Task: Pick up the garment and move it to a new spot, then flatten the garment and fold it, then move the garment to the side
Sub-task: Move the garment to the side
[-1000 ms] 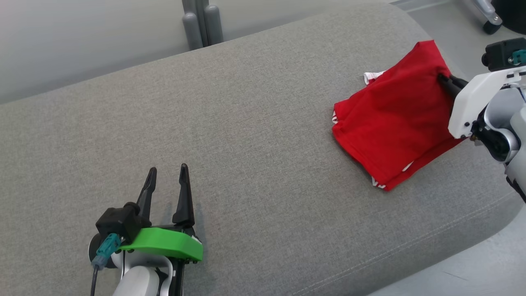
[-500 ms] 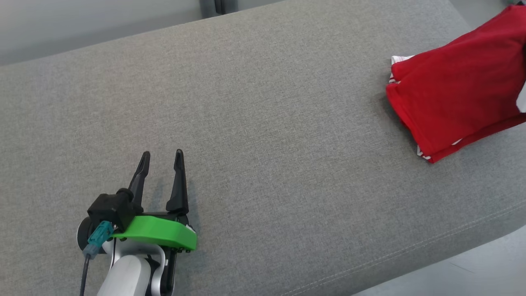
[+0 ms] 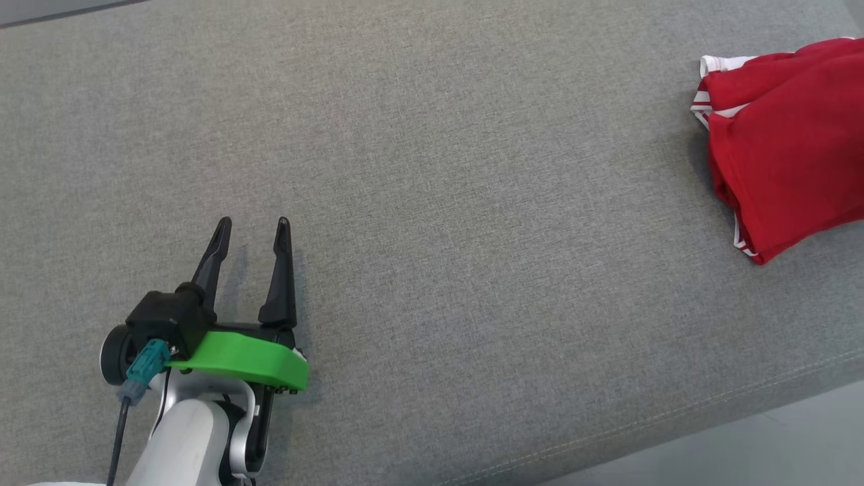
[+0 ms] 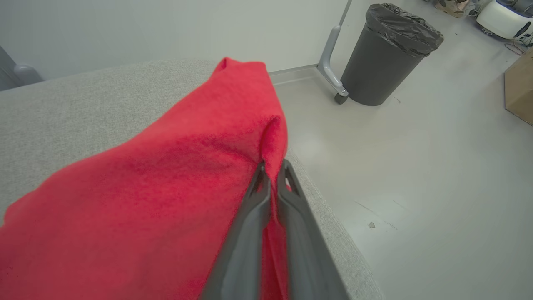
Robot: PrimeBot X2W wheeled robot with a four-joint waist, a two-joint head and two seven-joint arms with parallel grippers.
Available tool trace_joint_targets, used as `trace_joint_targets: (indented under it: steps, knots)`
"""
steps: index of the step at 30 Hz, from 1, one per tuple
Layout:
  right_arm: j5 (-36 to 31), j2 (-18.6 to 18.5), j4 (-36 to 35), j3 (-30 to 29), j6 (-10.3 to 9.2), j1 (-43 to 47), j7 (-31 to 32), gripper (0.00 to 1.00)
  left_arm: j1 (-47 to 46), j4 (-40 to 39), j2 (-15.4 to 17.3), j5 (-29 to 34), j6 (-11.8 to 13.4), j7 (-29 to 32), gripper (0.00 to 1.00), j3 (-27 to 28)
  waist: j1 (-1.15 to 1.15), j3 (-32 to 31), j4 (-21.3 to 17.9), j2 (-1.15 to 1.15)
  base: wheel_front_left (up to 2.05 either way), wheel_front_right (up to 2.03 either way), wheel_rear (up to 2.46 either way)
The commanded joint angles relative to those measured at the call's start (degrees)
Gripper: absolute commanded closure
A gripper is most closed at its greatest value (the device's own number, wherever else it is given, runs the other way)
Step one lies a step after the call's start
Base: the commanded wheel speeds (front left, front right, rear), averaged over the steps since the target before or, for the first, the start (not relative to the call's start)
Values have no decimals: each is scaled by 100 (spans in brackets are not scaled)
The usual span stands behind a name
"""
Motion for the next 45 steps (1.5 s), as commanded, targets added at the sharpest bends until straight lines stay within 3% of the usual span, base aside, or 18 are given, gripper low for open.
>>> trace_joint_targets:
  steps: [1,2,3,4,5,6,21,27,38,45]
  knots:
    - [-25,-12,53,-48,-4,-71,-59,100,-86,-32,57,35,33,5,0,16,0,157,79,0,0,0,0]
    - [-60,-24,84,-82,-4,-71,-86,100,-90,-50,80,49,32,25,0,15,0,191,85,0,0,0,0]
    - [-102,-57,103,-112,-4,-67,-134,93,-99,-74,99,61,41,42,0,11,0,224,94,0,0,0,0]
    - [-150,-78,118,-143,-4,-63,-178,60,-112,-95,118,60,46,53,0,10,0,258,100,0,0,0,0]
    - [-191,-67,129,-172,-4,-45,-174,45,-123,-117,130,62,49,66,0,7,0,286,105,0,0,0,0]
    - [-230,-47,133,-204,-4,-9,-165,0,-124,-135,138,70,51,84,0,3,0,306,109,0,0,0,0]
    - [-710,93,139,-837,-4,238,-196,0,-120,-211,204,35,133,97,0,12,0,292,4,0,0,0,0]
    - [-872,210,115,-816,-4,94,-420,0,-160,-125,89,-130,-9,-32,0,-35,0,-66,-62,0,0,0,0]
    - [-806,280,-853,-320,-4,446,-620,0,-80,363,-162,-450,-107,-361,0,123,0,-1049,-71,0,0,0,0]
    - [-772,366,-1611,-62,-4,922,-704,0,198,802,-262,-516,-10,-469,0,282,0,-1644,65,0,0,0,0]
